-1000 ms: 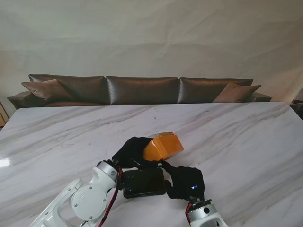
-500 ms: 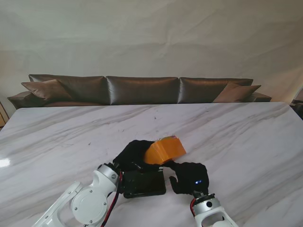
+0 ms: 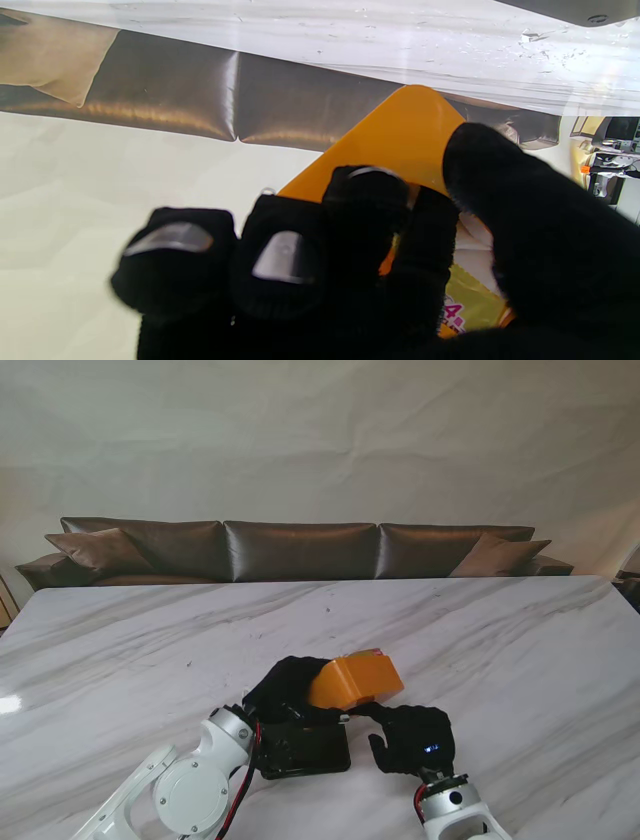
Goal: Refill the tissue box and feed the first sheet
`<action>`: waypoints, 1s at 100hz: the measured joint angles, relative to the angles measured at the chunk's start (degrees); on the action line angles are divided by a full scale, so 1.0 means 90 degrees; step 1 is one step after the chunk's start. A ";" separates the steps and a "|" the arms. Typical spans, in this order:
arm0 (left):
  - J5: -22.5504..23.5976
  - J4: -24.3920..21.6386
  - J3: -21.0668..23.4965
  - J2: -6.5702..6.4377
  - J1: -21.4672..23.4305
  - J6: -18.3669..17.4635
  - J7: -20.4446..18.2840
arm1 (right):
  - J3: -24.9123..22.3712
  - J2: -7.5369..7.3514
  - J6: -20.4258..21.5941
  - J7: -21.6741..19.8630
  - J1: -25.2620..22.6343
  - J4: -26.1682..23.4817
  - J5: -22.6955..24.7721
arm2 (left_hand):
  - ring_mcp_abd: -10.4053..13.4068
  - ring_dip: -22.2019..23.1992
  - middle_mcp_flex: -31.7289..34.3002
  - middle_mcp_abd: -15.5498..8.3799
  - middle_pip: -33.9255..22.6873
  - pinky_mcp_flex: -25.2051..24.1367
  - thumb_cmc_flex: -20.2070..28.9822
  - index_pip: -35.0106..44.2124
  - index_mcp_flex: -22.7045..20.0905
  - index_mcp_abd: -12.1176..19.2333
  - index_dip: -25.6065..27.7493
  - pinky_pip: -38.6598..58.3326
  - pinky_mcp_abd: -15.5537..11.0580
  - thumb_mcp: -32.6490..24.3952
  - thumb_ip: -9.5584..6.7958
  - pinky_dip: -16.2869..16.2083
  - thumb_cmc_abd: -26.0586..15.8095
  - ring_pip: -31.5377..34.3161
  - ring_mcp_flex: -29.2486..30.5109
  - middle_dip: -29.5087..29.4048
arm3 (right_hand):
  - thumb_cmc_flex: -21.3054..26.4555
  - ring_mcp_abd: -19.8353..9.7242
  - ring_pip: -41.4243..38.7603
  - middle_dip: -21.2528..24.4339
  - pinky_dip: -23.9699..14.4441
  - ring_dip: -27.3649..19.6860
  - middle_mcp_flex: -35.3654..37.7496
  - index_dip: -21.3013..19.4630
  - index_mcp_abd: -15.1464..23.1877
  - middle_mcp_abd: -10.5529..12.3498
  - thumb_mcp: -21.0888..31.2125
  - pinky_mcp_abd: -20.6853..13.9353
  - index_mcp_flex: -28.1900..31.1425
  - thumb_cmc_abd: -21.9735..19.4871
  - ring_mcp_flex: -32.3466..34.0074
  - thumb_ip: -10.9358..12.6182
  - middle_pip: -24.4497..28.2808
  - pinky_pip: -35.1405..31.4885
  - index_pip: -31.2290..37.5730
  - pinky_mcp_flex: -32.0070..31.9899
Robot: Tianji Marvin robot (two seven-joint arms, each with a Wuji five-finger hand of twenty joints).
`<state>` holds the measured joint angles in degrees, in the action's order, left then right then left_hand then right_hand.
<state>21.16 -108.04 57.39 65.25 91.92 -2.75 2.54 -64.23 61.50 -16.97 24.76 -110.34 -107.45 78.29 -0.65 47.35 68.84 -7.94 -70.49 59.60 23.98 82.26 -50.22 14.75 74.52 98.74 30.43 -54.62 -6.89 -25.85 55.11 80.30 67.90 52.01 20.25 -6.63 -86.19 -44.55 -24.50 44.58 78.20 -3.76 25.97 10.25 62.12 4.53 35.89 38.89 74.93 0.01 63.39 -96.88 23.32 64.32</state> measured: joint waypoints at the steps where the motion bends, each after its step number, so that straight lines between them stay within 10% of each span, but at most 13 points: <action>1: 0.0002 0.0000 0.0000 0.0000 -0.0001 0.0000 0.0000 | -0.0008 -0.0001 0.0000 -0.0004 -0.0010 -0.0011 0.0007 | 0.0000 0.0000 0.0000 0.0000 0.0000 0.0000 -0.0006 0.0004 0.0000 0.0000 0.0000 0.0000 -0.0014 0.0000 0.0000 0.0000 0.0000 -0.0011 -0.0001 0.0000 | 0.0000 0.0000 0.0000 0.0000 0.0000 0.0000 0.0000 0.0000 -0.0004 0.0000 0.0000 0.0001 0.0000 -0.0033 0.0000 0.0001 0.0000 0.0000 0.0000 0.0000; 59: 0.0030 0.0102 0.0028 -0.0003 -0.0077 0.0020 0.0077 | -0.0272 -0.0007 -0.0161 0.0063 -0.0347 -0.0342 -0.0020 | 0.0004 0.0003 0.0000 0.0000 -0.0035 0.0000 -0.0006 0.0029 -0.0001 0.0000 0.0073 0.0000 -0.0062 0.0001 0.0000 0.0006 -0.0064 0.0057 -0.0003 0.0015 | -0.0162 0.0000 -0.0002 -0.0070 0.0000 0.0000 0.0001 -0.0508 -0.0584 0.0004 -0.0171 0.0001 0.0178 -0.0129 0.0000 0.0073 0.0000 0.0000 0.0790 0.0000; 80: 0.0028 0.0174 0.0020 0.0003 -0.0092 -0.0040 0.0174 | 0.0022 0.0343 0.0114 0.0948 -0.0442 -0.0319 -0.3113 | 0.0004 0.0003 0.0000 0.0000 -0.0036 0.0000 -0.0003 0.0029 -0.0001 0.0000 0.0074 0.0000 -0.0062 0.0001 0.0000 0.0007 -0.0064 0.0068 -0.0003 0.0015 | -0.0466 0.0016 -0.0003 -0.0072 0.0000 0.0000 0.0002 -0.0834 -0.1290 0.0003 -0.0917 0.0090 0.0444 -0.0481 0.0000 0.0074 0.0000 0.0000 0.1190 0.0000; 100: 0.0029 0.0175 0.0025 0.0003 -0.0087 -0.0053 0.0177 | 0.0229 0.0718 0.0129 0.1032 -0.0493 -0.0204 -0.3924 | 0.0004 0.0003 0.0000 0.0000 -0.0037 0.0000 -0.0002 0.0029 -0.0001 0.0000 0.0074 0.0000 -0.0062 0.0001 0.0000 0.0008 -0.0064 0.0071 -0.0003 0.0016 | -0.0461 0.0064 -0.0031 -0.0072 0.0000 0.0000 0.0064 -0.0834 -0.1387 -0.0021 -0.0968 0.0161 0.0439 -0.0494 0.0003 0.0074 0.0085 0.0000 0.1071 0.0000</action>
<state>21.42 -106.46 57.61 65.29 91.14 -3.22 4.14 -62.17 67.96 -15.81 34.05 -114.78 -109.28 42.98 -0.61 47.38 68.84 -7.94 -70.82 59.60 23.96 82.52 -50.23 14.75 75.18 98.74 29.87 -54.62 -6.89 -25.78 54.54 80.94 67.87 52.15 16.10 -6.06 -86.47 -45.21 -24.50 44.58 78.78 -11.27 13.48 10.06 53.41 5.98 39.84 34.44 74.95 0.68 64.15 -96.89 32.96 64.32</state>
